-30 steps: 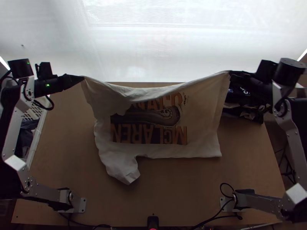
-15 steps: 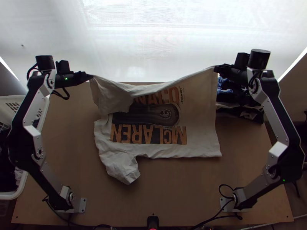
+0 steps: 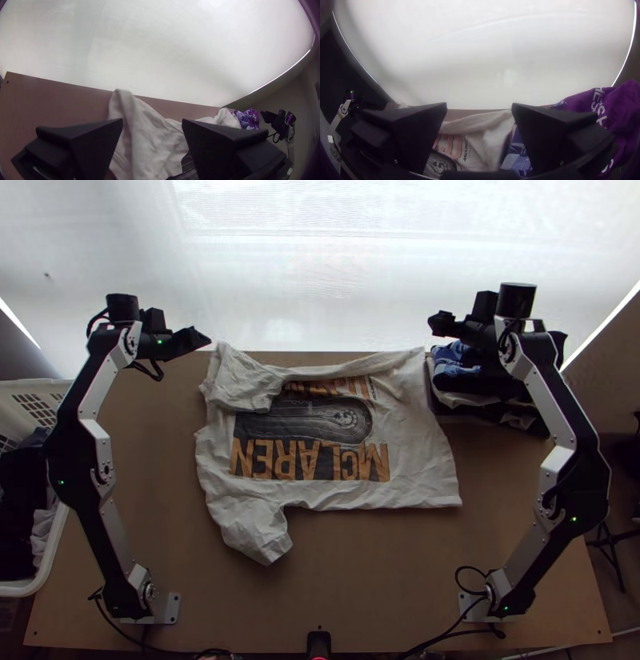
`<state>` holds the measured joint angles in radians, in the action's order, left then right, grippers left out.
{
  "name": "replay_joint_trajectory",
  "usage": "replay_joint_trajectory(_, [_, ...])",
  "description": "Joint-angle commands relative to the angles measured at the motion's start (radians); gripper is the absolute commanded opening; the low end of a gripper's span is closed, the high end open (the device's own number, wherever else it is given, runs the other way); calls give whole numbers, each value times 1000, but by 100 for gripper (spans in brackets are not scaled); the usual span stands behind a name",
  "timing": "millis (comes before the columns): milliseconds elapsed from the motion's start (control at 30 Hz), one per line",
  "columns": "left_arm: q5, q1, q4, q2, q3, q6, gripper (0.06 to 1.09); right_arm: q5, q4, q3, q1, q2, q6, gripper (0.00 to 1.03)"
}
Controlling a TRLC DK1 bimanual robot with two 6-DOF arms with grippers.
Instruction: Fold the t-shirt
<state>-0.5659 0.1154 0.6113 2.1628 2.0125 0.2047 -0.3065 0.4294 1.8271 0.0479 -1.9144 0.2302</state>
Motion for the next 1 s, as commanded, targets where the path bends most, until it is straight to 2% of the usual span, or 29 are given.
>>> replay_joint_trajectory(0, [23,-11,96,-18,77,4,105,-2,2,-2,-25,101,44,100])
replay_joint_trajectory(133, [21,-11,245,-112,92,-50,105,-2,123,-63,-33,259,109,99])
replay_joint_trajectory(200, [18,-11,375,-162,81,-116,105,-9,160,-169,-28,365,107,99])
replay_joint_trajectory(300, [-3,-3,458,-265,-44,-189,105,-68,206,-365,-25,506,109,99])
replay_joint_trajectory(533, [-2,-14,416,-554,-603,-340,105,-155,310,-720,-65,672,129,99])
replay_joint_trajectory(567, [0,-13,403,-609,-727,-358,105,-155,310,-804,-83,696,129,99])
replay_joint_trajectory(600, [23,-11,327,-702,-873,-367,105,-154,313,-897,-122,713,120,99])
replay_joint_trajectory(667, [35,-6,297,-775,-952,-378,105,-154,313,-974,-175,718,101,98])
replay_joint_trajectory(967, [52,4,304,-827,-986,-396,105,-155,402,-1106,-215,747,67,98])
